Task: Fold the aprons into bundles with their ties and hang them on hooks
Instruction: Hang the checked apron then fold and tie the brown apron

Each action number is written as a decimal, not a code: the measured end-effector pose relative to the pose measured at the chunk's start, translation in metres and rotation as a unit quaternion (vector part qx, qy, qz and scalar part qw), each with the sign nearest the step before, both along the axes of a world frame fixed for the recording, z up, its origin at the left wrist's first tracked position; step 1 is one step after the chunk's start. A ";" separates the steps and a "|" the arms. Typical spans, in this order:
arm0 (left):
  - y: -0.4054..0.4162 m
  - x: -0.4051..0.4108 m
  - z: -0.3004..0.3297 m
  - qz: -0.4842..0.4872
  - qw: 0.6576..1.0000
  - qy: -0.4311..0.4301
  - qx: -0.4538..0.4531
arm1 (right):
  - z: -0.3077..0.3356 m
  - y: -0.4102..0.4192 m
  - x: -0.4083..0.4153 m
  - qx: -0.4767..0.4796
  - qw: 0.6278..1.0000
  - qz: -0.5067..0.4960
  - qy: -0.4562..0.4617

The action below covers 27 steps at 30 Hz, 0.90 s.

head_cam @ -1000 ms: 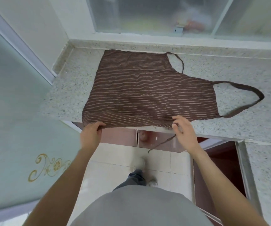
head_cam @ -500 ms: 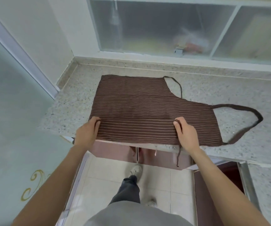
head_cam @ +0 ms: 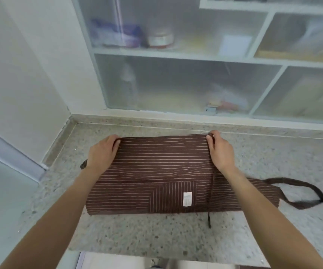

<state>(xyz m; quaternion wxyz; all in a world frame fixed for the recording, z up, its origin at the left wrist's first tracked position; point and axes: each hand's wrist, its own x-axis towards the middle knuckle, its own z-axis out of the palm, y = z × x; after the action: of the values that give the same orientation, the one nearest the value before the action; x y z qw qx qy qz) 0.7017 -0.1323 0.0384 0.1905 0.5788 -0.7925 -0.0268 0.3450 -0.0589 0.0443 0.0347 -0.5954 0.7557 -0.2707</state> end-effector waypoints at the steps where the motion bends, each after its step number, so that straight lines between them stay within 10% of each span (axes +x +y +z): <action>1: -0.015 -0.002 0.000 -0.002 1.000 0.000 0.002 | 0.001 -0.014 -0.001 0.002 1.000 -0.010 0.004; 17: -0.164 -0.013 -0.129 -0.069 0.956 -0.123 0.257 | -0.115 -0.140 -0.023 0.313 0.945 -0.041 -0.083; 27: -0.165 -0.014 -0.150 -0.045 0.982 -0.119 0.136 | -0.147 -0.162 -0.023 0.288 0.954 -0.072 0.042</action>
<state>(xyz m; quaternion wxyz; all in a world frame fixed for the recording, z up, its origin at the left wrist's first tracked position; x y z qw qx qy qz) 0.6875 -0.2970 -0.1114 0.0128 0.5625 -0.8234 -0.0742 0.3221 -0.2205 -0.1026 0.1534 -0.5149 0.8432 -0.0183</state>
